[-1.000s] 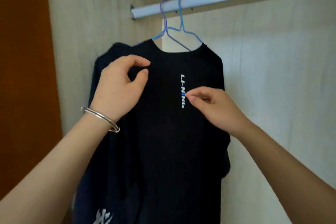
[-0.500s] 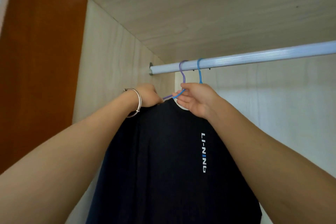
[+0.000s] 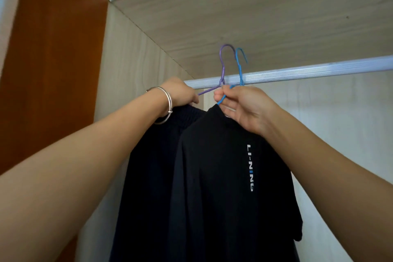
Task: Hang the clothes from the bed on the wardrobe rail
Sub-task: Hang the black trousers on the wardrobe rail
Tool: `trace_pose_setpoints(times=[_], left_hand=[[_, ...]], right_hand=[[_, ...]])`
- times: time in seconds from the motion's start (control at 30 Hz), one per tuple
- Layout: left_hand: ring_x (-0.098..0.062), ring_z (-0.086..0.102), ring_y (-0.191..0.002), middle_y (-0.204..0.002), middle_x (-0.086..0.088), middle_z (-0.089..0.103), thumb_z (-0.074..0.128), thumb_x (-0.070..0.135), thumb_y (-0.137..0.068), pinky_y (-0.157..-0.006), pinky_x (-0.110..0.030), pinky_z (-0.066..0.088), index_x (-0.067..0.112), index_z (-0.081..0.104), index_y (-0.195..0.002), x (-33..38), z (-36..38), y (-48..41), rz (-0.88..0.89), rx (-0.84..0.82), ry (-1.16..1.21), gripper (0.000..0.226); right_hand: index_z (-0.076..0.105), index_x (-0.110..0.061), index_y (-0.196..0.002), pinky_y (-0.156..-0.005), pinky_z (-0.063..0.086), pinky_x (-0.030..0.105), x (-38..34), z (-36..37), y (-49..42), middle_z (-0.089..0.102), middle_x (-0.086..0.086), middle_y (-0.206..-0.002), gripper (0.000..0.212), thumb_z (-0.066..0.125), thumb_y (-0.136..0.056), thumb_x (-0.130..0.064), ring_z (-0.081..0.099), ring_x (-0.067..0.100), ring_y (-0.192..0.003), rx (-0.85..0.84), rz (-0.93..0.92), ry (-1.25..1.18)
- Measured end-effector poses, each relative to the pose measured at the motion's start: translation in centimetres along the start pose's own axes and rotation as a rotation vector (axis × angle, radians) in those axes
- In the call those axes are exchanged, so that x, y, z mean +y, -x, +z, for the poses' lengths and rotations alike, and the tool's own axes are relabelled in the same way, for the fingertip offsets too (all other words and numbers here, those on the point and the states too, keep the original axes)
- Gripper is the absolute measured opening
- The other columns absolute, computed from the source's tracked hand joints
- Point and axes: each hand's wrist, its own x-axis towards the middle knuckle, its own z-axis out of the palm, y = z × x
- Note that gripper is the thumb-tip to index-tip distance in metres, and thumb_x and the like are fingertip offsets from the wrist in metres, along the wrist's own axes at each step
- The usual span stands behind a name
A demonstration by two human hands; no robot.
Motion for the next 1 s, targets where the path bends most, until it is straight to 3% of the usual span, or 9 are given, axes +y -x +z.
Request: trace_pose_setpoints(times=[0.1,0.2,0.3,0.37,0.5,0.63,0.77,0.9,1.0], left_hand=[[-0.014,0.040,-0.042,-0.048,-0.001,0.048,0.065,0.020,-0.079,-0.042,-0.020,0.032,0.013,0.051,-0.056,-0.6,-0.8,2.7,-0.072,-0.035,0.151,0.028],[-0.011,0.038,-0.034,-0.033,0.005,0.046,0.066,0.022,-0.079,-0.037,-0.015,0.031,0.013,0.051,-0.050,-1.3,-1.0,6.4,-0.137,-0.054,0.151,0.033],[-0.014,0.044,-0.054,-0.058,-0.002,0.056,0.063,0.018,-0.081,-0.055,-0.020,0.036,0.002,0.069,-0.076,-1.5,-0.9,11.1,-0.164,-0.078,0.137,0.018],[-0.014,0.046,-0.060,-0.065,-0.004,0.057,0.060,0.014,-0.084,-0.061,-0.022,0.038,-0.003,0.070,-0.093,-2.0,-0.9,14.5,-0.204,-0.072,0.144,0.022],[-0.009,0.047,-0.057,-0.061,0.001,0.059,0.059,0.018,-0.086,-0.065,-0.021,0.042,0.007,0.073,-0.084,-3.3,-1.3,21.9,-0.321,-0.037,0.103,0.018],[0.002,0.053,-0.047,-0.054,0.009,0.061,0.058,0.022,-0.087,-0.057,-0.011,0.044,0.014,0.072,-0.075,-4.6,-3.2,29.7,-0.415,0.022,0.022,0.020],[0.008,0.052,-0.043,-0.049,0.011,0.061,0.060,0.026,-0.085,-0.044,0.000,0.038,0.019,0.072,-0.071,-4.9,-7.8,36.6,-0.539,0.095,-0.087,0.020],[-0.001,0.051,-0.052,-0.053,0.009,0.059,0.063,0.047,-0.076,-0.051,-0.007,0.039,0.020,0.067,-0.066,-4.8,-12.6,41.6,-0.661,0.120,-0.326,0.029],[-0.005,0.045,-0.052,-0.056,0.009,0.051,0.065,0.049,-0.074,-0.045,-0.007,0.035,0.022,0.062,-0.071,-5.5,-16.0,44.5,-0.707,0.125,-0.619,0.027]], right_hand=[[0.054,-0.013,-0.080,-0.070,0.053,0.022,1.3,-0.1,2.3,0.066,-0.001,-0.083,0.016,0.048,-0.095,-0.009,0.067,0.008,-0.071,-0.050,-0.017,0.079],[0.056,-0.014,-0.082,-0.077,0.053,0.025,2.5,-0.1,4.8,0.066,-0.003,-0.086,0.011,0.052,-0.092,-0.011,0.068,0.011,-0.080,-0.085,-0.024,0.129],[0.059,-0.012,-0.089,-0.073,0.055,0.019,3.8,0.0,8.1,0.068,-0.001,-0.091,0.012,0.050,-0.094,-0.016,0.068,0.007,-0.083,-0.160,0.021,0.121],[0.059,-0.009,-0.089,-0.077,0.054,0.020,4.9,-0.2,10.6,0.068,0.002,-0.101,0.017,0.045,-0.097,-0.015,0.067,0.008,-0.087,-0.205,0.070,0.061],[0.055,0.001,-0.102,-0.085,0.052,0.027,7.8,0.5,16.3,0.063,0.008,-0.120,0.020,0.039,-0.098,-0.011,0.066,0.014,-0.099,-0.293,0.224,-0.095],[0.054,-0.007,-0.109,-0.095,0.049,0.031,9.6,3.3,22.7,0.059,0.005,-0.127,0.021,0.036,-0.099,-0.011,0.063,0.014,-0.105,-0.422,0.283,-0.185],[0.055,-0.016,-0.112,-0.094,0.049,0.028,9.7,7.3,28.2,0.064,-0.003,-0.112,0.025,0.034,-0.099,-0.012,0.063,0.012,-0.107,-0.650,0.348,-0.311],[0.055,-0.016,-0.119,-0.095,0.047,0.026,9.7,12.6,32.1,0.064,-0.001,-0.118,0.028,0.036,-0.099,-0.016,0.062,0.011,-0.109,-0.847,0.373,-0.332],[0.056,-0.014,-0.120,-0.090,0.049,0.024,10.1,17.2,34.5,0.061,0.000,-0.124,0.028,0.039,-0.098,-0.016,0.061,0.010,-0.108,-0.956,0.421,-0.371]])
